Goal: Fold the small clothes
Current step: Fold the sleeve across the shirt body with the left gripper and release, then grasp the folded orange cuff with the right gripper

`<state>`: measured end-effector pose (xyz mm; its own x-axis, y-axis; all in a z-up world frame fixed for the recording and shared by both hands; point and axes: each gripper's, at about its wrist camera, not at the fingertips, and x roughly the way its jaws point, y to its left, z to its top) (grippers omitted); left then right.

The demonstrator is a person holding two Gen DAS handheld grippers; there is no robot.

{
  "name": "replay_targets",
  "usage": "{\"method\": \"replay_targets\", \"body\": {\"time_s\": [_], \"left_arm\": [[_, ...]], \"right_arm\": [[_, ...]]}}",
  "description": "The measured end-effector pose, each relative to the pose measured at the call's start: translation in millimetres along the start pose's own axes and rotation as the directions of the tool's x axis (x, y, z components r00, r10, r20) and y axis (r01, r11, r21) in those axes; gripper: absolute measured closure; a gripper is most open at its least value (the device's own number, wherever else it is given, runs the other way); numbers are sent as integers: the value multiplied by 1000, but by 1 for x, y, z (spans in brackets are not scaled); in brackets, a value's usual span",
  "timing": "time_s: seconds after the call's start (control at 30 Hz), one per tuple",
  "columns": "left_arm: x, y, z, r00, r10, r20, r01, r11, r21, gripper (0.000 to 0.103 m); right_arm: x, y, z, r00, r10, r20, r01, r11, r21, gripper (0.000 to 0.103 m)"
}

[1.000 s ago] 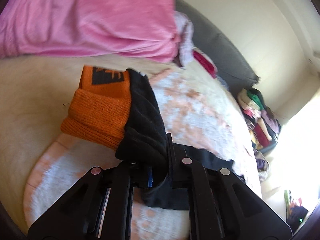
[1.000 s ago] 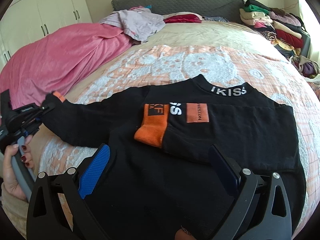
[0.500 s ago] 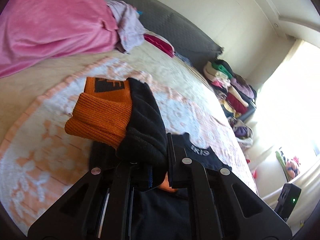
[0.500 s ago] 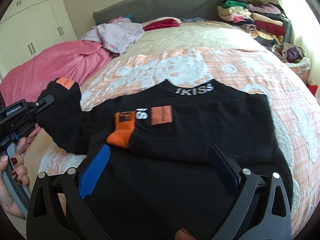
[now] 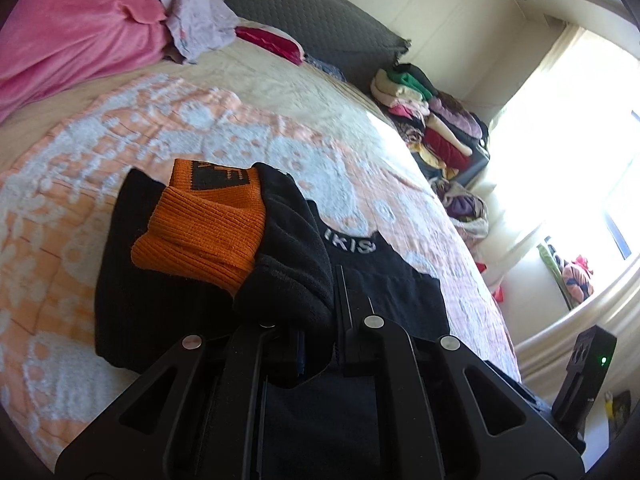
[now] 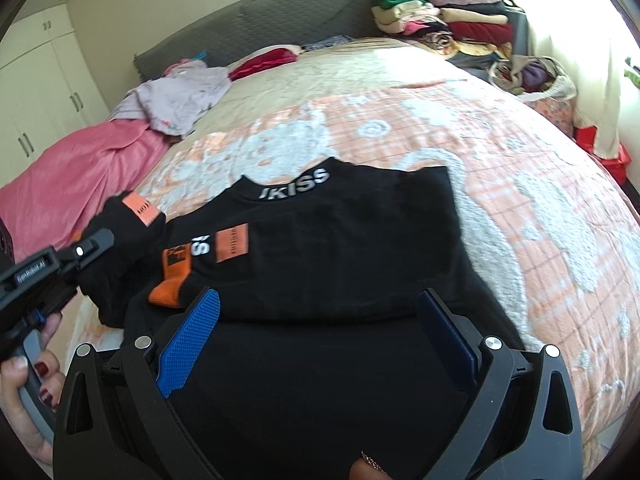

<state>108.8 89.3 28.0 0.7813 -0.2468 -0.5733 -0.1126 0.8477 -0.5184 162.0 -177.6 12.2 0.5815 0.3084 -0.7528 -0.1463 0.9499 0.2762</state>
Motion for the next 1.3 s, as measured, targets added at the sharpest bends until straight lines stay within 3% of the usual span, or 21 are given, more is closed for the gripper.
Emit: {"method": "replay_targets", "body": {"time_s": [0.07,0.17,0.4,0.63,0.77,0.9,1.1,1.23,1.27,1.3], "left_arm": [[8,-7,-5,1000,-5,-25,5,1000,18,94],[20,-17,-15,997,-17,-79,20,999,49,69],[24,-24,-27,982,-88,-167,105,990,96,39],[32,-32,-39,952,-123,-281,180,966,185,39],[43,-34,-49,938,-130,-322,194,966,174,39],[42,-39,-52,939,-130,-318,195,964,181,39],[23,-37,-37,965,-89,-248,142,968,207,26],[12,-24,-24,985,37,-171,4,972,235,25],[10,-18,-21,986,75,-151,-38,971,234,22],[9,-14,-18,985,103,-139,-68,971,231,12]], "right_arm": [[-1,-7,-1,1000,-9,1,9,1000,17,5],[-2,-15,-1,1000,-19,2,19,999,38,5],[3,-21,-3,1000,-25,-9,26,998,59,5],[7,-29,-4,999,-37,-12,37,996,80,5],[1,-45,-2,998,-59,1,58,991,122,5],[-1,-52,-2,998,-62,5,61,988,140,5],[7,-40,-5,999,-21,-26,24,994,111,5],[18,-19,-12,994,73,-82,-67,995,78,5],[23,-14,-15,990,102,-102,-94,992,79,5],[25,-11,-17,987,113,-113,-105,991,79,5]]}}
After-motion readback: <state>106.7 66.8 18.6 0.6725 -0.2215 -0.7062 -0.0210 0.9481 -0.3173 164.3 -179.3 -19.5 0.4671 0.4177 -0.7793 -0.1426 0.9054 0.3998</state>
